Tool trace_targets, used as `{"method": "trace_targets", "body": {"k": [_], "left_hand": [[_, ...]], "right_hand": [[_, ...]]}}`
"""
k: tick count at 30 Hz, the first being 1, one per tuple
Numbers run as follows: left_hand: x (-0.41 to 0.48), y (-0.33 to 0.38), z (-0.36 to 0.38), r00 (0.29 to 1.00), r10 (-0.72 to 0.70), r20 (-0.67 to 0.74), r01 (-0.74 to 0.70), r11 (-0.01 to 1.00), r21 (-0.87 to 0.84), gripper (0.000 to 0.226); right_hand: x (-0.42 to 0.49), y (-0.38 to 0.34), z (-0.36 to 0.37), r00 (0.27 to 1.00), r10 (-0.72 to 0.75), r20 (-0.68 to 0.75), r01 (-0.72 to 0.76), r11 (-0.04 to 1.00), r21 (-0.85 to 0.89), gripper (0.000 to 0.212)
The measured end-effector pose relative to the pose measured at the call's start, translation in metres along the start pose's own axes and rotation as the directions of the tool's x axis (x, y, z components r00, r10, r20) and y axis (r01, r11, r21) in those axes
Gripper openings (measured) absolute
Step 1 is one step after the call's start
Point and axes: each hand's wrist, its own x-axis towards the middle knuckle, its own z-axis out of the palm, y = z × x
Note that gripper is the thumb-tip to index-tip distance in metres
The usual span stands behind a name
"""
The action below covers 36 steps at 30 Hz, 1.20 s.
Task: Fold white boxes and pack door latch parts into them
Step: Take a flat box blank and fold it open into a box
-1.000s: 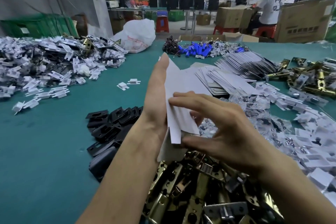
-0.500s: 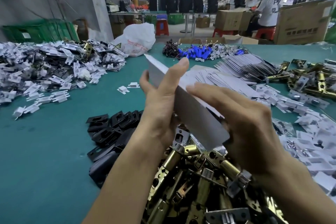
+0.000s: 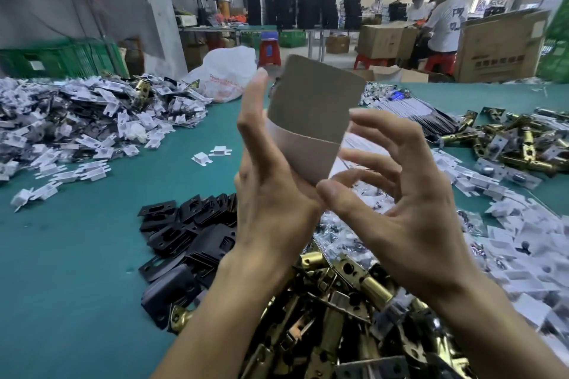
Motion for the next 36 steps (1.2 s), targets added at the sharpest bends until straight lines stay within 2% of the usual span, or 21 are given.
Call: {"method": "trace_targets", "body": {"k": [2, 4, 7, 10, 13, 16, 18, 20, 23, 26, 30, 32, 36], "left_hand": [[-0.003, -0.003, 0.003, 0.998, -0.001, 0.056, -0.002, 0.999, 0.051, 0.106], [-0.006, -0.005, 0.007, 0.997, -0.008, 0.071, 0.006, 1.0, 0.022, 0.09], [-0.01, -0.009, 0.012, 0.998, -0.019, 0.064, 0.017, 0.999, 0.032, 0.068], [-0.013, -0.015, 0.016, 0.994, -0.041, 0.103, 0.035, 0.998, 0.058, 0.065], [-0.012, -0.018, 0.014, 0.987, -0.082, 0.14, 0.076, 0.996, 0.05, 0.063], [-0.01, -0.02, 0.01, 0.982, -0.06, 0.18, 0.043, 0.994, 0.1, 0.059], [-0.01, -0.019, 0.007, 0.975, -0.035, 0.219, 0.003, 0.989, 0.147, 0.06], [-0.01, -0.018, 0.005, 0.964, -0.033, 0.263, -0.015, 0.984, 0.179, 0.065], [-0.011, -0.017, 0.007, 0.955, -0.036, 0.294, -0.03, 0.976, 0.215, 0.073], [-0.012, -0.015, 0.012, 0.943, -0.03, 0.332, -0.051, 0.971, 0.233, 0.079], [-0.011, -0.013, 0.011, 0.945, -0.021, 0.327, -0.067, 0.964, 0.257, 0.086], [-0.01, -0.01, 0.009, 0.946, -0.047, 0.321, -0.039, 0.966, 0.256, 0.09], [-0.008, -0.004, 0.006, 0.948, -0.085, 0.306, 0.015, 0.974, 0.226, 0.091]], "right_hand": [[0.0, 0.005, 0.001, 0.997, -0.033, -0.072, 0.026, 0.995, -0.094, 0.056], [0.0, 0.01, 0.002, 0.994, -0.026, -0.104, 0.016, 0.995, -0.096, 0.055], [0.002, 0.016, 0.004, 0.999, 0.043, -0.034, -0.044, 0.998, -0.041, 0.045], [0.001, 0.023, 0.005, 0.989, 0.136, 0.063, -0.132, 0.989, -0.074, 0.03], [0.001, 0.025, 0.004, 0.981, 0.157, 0.113, -0.15, 0.987, -0.063, 0.03], [0.004, 0.023, -0.002, 0.983, 0.15, 0.108, -0.151, 0.988, 0.008, 0.028], [0.006, 0.021, -0.006, 0.994, 0.094, 0.065, -0.099, 0.991, 0.09, 0.03], [0.007, 0.017, -0.009, 0.998, 0.058, -0.037, -0.048, 0.973, 0.227, 0.033], [0.009, 0.011, -0.011, 0.985, 0.118, -0.124, -0.07, 0.938, 0.34, 0.027], [0.008, 0.01, -0.008, 0.983, 0.161, -0.089, -0.132, 0.955, 0.264, 0.012], [0.003, 0.011, 0.0, 0.971, 0.232, -0.052, -0.218, 0.957, 0.193, 0.02], [0.003, 0.013, 0.001, 0.974, 0.216, -0.064, -0.209, 0.972, 0.105, 0.021], [0.002, 0.014, 0.002, 0.978, 0.186, -0.095, -0.182, 0.982, 0.049, 0.023]]}}
